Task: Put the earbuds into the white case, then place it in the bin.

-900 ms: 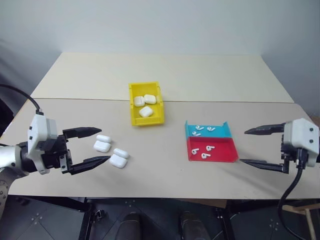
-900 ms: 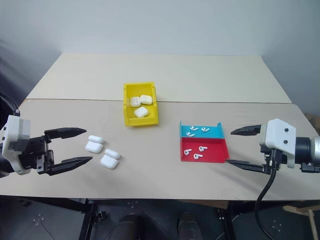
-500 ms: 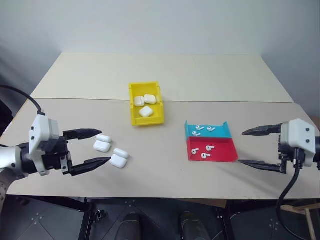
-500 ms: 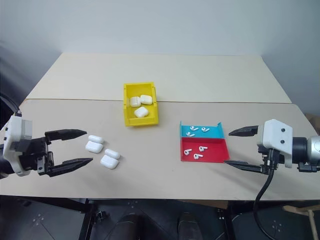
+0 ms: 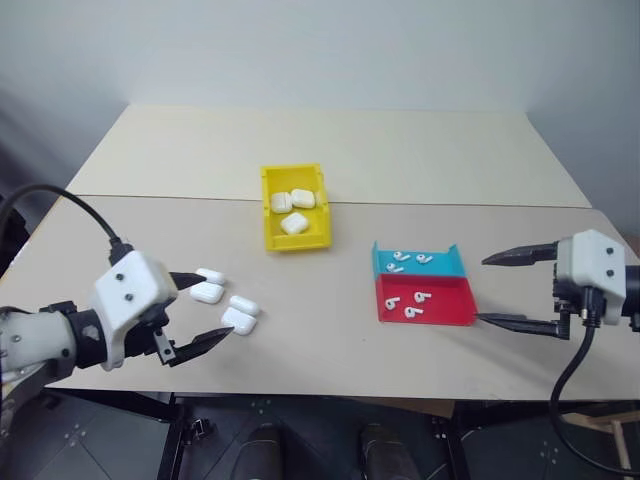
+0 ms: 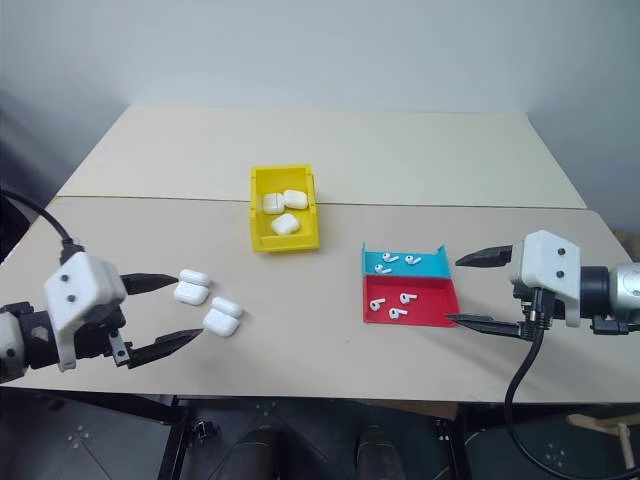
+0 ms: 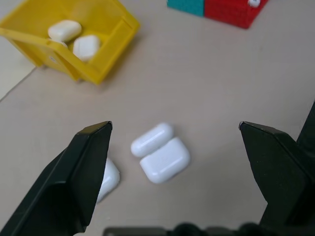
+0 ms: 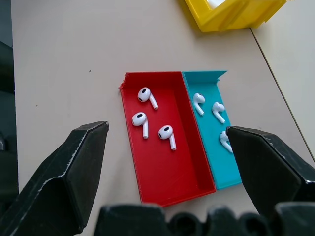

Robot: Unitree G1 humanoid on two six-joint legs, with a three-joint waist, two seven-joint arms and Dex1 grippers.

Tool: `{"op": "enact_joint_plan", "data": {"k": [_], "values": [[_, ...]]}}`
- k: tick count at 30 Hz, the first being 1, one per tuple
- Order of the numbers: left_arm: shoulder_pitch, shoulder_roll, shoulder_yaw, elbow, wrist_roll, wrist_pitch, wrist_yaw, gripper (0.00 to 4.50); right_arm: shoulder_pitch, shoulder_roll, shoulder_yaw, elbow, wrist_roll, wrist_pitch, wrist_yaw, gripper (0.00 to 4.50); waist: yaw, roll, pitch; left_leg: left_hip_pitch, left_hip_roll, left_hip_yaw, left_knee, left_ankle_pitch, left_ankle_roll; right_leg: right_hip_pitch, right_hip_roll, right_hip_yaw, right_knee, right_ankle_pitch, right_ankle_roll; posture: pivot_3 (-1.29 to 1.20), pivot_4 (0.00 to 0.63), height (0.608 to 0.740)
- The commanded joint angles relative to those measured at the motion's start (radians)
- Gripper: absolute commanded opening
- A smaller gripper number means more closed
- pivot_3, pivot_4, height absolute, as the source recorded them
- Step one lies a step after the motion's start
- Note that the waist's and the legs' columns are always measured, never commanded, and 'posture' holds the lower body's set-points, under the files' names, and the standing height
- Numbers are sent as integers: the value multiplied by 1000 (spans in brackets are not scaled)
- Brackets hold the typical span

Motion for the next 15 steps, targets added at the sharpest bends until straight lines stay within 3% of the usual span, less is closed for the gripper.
{"op": "enact_joint_plan", "data": {"k": [1, 6, 11, 15], "values": [[-151, 10, -83, 36, -51, 278, 190, 4500, 7, -12, -13, -21, 8, 16, -9, 4440, -1, 0, 0, 1, 0, 0, 0, 0, 0, 2, 0, 0, 0, 0, 0, 0, 150, 740], [-455, -55, -180, 142, -79, 652, 319, 4500, 10, -11, -9, -23, 8, 36, -21, 4440, -3, -1, 0, 2, 0, -1, 0, 0, 0, 4, 0, 0, 0, 0, 0, 0, 150, 740], [-615, 79, -320, 359, -191, 687, 358, 4500, 14, -8, 1, -34, 13, 61, -40, 4440, -10, -3, 0, 1, 0, -1, -1, 0, 0, 2, 0, 0, -1, 0, 0, 0, 150, 740], [-768, 112, -466, 556, -225, 687, 388, 4500, 8, 3, 22, -40, 11, 71, -59, 4440, -6, -3, 0, 1, -1, -1, -1, 0, 0, 1, 0, 0, 0, 0, 0, 0, 150, 740]]}}
